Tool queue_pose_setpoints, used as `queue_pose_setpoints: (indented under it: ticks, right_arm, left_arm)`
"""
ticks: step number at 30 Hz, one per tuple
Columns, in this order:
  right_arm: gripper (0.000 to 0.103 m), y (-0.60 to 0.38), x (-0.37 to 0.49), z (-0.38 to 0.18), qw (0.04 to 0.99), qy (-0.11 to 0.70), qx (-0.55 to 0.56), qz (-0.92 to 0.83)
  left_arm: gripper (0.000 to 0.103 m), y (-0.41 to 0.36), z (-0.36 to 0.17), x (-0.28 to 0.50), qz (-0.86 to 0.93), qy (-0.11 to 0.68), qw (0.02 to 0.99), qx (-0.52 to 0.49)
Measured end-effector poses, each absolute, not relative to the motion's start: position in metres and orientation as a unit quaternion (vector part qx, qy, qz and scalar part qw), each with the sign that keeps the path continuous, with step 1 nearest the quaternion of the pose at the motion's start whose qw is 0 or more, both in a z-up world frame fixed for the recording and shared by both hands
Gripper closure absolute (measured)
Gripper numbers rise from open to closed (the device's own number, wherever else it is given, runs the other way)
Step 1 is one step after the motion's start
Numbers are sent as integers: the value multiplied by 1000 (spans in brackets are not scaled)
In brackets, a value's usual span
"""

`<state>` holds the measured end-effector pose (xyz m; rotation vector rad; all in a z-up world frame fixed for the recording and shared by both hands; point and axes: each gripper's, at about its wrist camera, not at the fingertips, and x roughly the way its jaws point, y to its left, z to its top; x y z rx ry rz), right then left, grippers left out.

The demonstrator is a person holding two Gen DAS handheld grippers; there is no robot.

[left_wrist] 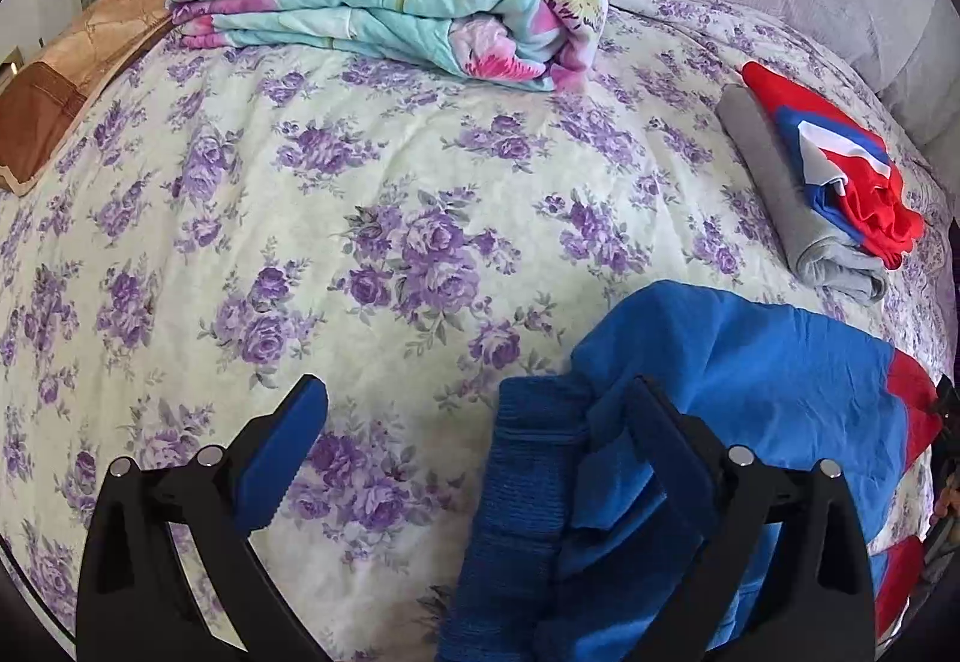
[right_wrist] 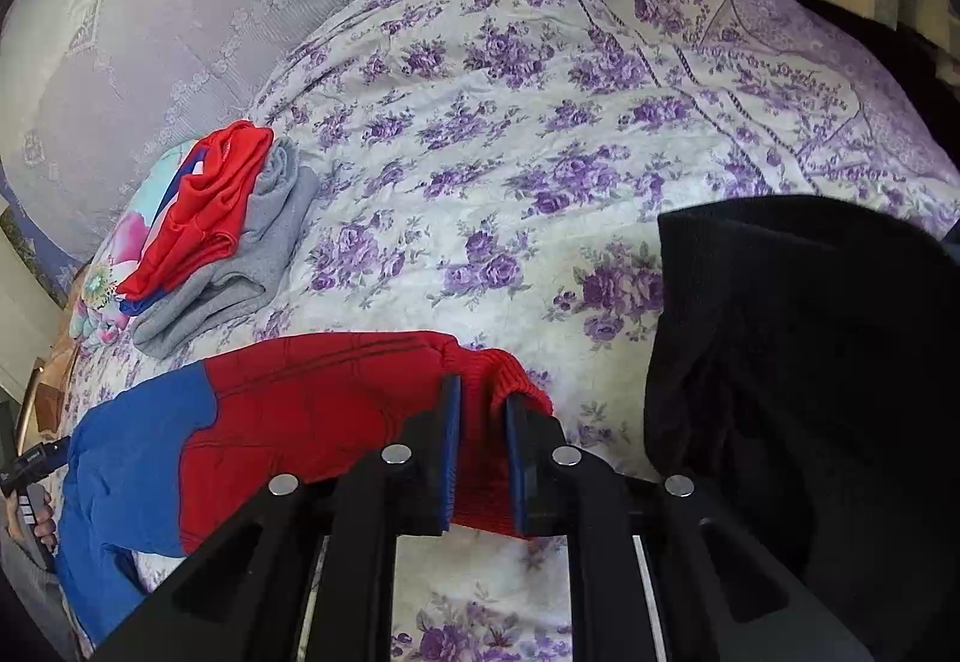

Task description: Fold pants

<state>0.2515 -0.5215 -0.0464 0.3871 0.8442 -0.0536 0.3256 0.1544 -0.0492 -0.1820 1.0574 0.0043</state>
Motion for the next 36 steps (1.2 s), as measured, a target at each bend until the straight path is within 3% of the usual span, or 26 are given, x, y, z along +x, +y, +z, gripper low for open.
queue_pose_setpoints:
  ticks: [4,5,7,8,9,11,15,19,25,36]
  right_arm:
    - [87,-523,253,-50,893,416,163,-46]
    - [79,-525,257,-58,885,432,166,-48]
    - [73,-530,259,-66,877,445,175,-48]
    - [62,-532,257,-62,879,439,180,-50]
    - [58,-534,253,-58,882,432,182,-56]
    - [56,-534,245,-50,888,416,188,-59]
    - [53,-528,220,-31,897,391,199,-51]
    - [41,-508,181,-17,904,378,202,-10]
    - [39,-480,152,-22,899,395,189,27]
    - [39,-504,207,-20,890,399,218,24]
  left_arm:
    - [7,134,-68,342,-15,523,849,-65]
    - [12,128,-74,346,-2,525,850,-45]
    - [16,116,-80,351,20,516,856,-1]
    - [20,113,-79,351,25,510,860,10]
    - [29,113,-77,352,28,504,863,14]
    - [32,119,-71,354,27,502,864,1]
    - [29,145,-64,353,17,505,860,-75]
    - [23,150,-44,315,8,474,877,-83]
    - [15,147,-21,258,-4,448,893,-45]
    - [15,151,-30,298,6,464,881,-88]
